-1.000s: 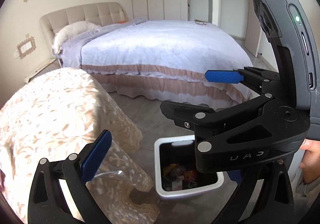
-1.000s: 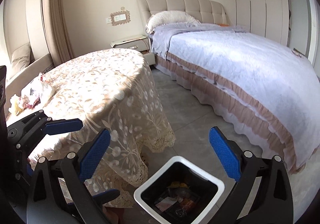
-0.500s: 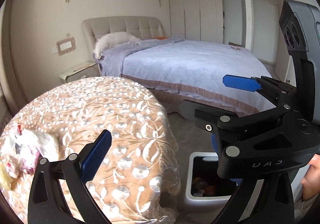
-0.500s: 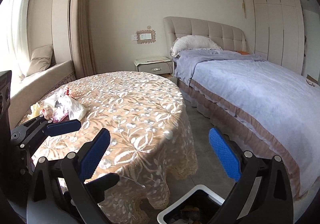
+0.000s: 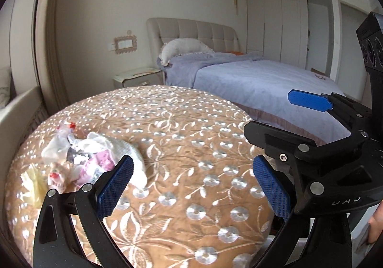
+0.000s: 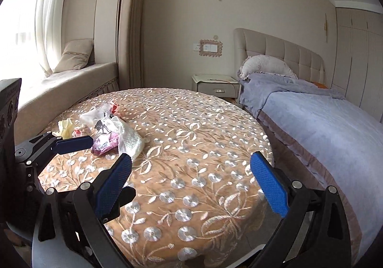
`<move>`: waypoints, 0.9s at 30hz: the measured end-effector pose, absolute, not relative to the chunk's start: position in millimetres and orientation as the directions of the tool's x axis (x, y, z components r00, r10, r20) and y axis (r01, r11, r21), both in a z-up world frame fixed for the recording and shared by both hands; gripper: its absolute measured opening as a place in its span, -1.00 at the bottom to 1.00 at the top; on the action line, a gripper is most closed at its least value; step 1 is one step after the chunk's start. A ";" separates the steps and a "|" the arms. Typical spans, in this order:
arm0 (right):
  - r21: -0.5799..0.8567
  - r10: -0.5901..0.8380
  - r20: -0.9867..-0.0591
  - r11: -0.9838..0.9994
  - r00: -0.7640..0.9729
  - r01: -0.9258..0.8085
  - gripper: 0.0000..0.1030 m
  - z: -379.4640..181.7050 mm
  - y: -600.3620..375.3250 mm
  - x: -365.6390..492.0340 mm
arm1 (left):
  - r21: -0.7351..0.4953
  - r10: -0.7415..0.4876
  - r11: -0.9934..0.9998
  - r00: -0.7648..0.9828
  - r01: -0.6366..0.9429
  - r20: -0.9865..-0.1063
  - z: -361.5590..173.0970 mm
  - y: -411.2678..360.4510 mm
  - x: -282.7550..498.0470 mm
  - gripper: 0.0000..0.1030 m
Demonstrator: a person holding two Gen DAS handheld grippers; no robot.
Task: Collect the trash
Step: 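Move both open tools back toward the trash on the table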
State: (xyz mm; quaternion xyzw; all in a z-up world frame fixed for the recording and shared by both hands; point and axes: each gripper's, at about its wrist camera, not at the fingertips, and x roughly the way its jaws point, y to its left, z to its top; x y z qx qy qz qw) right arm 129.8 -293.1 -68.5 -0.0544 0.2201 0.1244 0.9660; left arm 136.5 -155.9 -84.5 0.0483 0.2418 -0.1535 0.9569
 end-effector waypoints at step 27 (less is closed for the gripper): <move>-0.035 0.398 -0.535 0.871 0.745 -0.490 0.91 -94.2 -147.3 215.4 | -0.040 0.136 0.981 0.822 -0.189 -0.553 -112.7 66.4 183.3 0.91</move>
